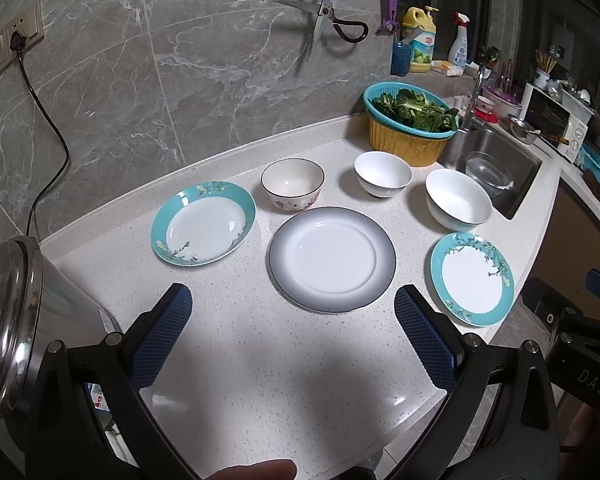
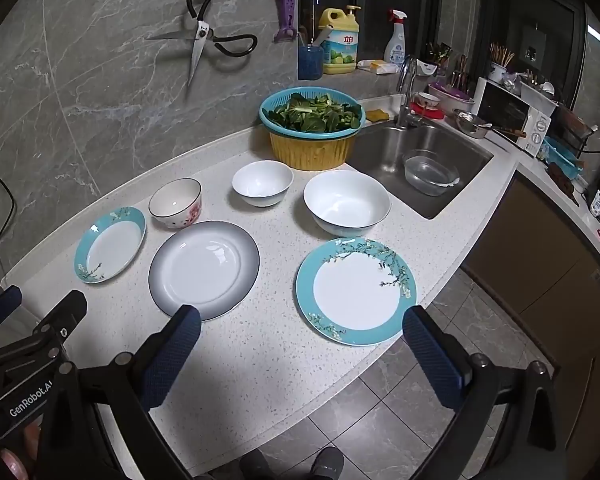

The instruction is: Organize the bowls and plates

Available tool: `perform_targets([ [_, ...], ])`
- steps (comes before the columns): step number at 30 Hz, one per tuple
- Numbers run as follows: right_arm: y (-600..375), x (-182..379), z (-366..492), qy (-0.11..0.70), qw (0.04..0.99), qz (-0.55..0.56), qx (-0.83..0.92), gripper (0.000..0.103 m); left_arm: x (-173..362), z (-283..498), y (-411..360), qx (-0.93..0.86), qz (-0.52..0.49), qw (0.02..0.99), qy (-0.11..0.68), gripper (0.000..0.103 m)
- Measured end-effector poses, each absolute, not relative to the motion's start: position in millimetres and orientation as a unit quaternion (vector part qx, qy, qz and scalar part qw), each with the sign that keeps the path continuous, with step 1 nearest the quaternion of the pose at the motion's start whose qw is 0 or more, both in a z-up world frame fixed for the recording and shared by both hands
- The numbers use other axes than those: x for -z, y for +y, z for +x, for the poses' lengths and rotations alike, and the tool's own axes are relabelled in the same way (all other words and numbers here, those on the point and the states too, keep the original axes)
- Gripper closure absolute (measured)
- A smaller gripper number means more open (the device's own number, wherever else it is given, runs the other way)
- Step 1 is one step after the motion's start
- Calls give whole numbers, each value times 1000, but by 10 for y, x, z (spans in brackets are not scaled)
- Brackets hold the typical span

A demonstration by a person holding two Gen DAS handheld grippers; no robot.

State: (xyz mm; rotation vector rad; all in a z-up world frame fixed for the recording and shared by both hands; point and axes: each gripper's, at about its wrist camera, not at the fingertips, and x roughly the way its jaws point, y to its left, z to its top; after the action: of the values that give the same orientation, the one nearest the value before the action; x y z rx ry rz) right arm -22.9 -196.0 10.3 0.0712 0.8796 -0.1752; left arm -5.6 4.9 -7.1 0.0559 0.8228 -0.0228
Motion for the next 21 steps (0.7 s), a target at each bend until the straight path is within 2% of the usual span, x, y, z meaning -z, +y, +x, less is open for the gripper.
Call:
perform_targets([
  [21,-1964,-100,-230,424,901,34,85,0,69,-82,32,11,26,916,401,0],
])
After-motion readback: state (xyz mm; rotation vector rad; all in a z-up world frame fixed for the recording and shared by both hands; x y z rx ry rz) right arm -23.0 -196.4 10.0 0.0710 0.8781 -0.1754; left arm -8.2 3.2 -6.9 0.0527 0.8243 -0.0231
